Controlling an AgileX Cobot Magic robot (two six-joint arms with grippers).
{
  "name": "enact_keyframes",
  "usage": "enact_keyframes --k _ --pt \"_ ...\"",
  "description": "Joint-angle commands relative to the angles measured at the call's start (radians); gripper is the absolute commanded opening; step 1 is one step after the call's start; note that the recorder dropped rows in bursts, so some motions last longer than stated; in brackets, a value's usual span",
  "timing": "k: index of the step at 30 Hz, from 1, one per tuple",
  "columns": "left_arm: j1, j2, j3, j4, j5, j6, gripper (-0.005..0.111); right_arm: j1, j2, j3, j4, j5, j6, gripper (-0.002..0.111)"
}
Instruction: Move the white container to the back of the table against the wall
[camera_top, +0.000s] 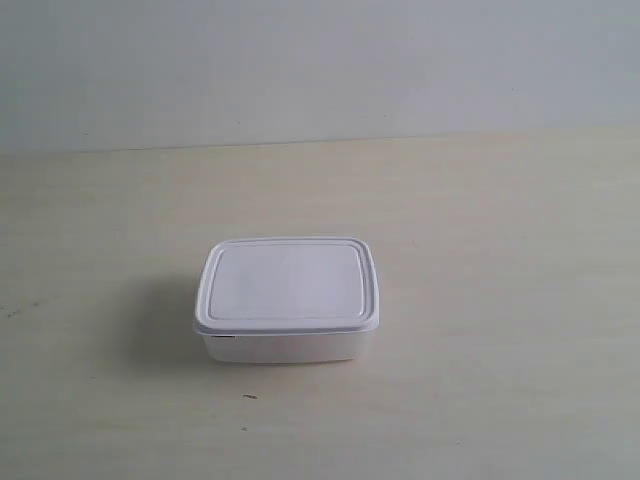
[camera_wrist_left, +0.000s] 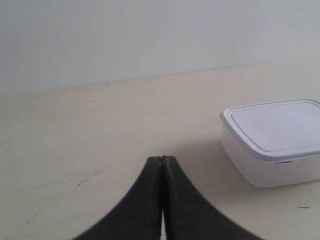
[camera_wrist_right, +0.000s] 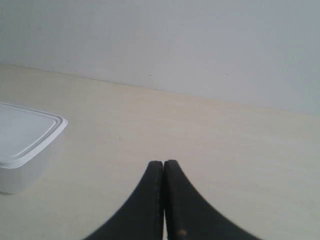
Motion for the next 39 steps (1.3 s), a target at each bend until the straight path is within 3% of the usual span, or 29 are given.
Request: enact_keyframes --k 1,6,9,12,17,23,25,28,32,39 --pt "0.001 -0.007 -0.001 0.003 -0.017 -0.001 0.0 -0.007 -0.003 0.004 -0.005 0.001 -0.001 0.0" --pt "0.001 -0.007 -0.001 -0.037 -0.149 -0.001 0.0 -0.007 -0.003 0.004 -0.005 -0.04 -0.001 0.0" --pt "0.001 -0.007 -0.001 -0.164 -0.32 -0.001 0.0 -0.007 -0.003 0.004 0.027 -0.163 0.016 0.0" --pt "0.001 -0.007 -0.001 -0.218 -0.39 -0.005 0.0 -0.007 -0.003 0.004 0.111 -0.311 0.031 0.0" --pt "0.001 -0.007 -0.007 -0.235 -0.386 -0.011 0.0 -0.007 -0.003 0.004 0.244 -0.404 0.082 0.0" --pt "0.001 -0.007 -0.068 -0.308 -0.371 -0.089 0.0 -0.007 -0.003 0.004 0.328 -0.374 0.086 0.0" --pt "0.001 -0.007 -0.068 -0.31 -0.354 -0.207 0.0 -0.007 -0.003 0.004 0.328 -0.374 0.089 0.0" --pt "0.001 -0.007 -0.071 -0.31 -0.345 -0.255 0.0 -0.007 -0.003 0.004 0.41 -0.372 0.19 0.0" --pt "0.001 0.146 -0.188 -0.289 -0.028 -0.255 0.0 -0.007 0.054 -0.08 0.449 -0.115 0.208 0.0" --pt "0.001 0.517 -0.497 -0.241 0.2 -0.255 0.0 -0.007 0.377 -0.363 0.335 0.059 0.21 0.0"
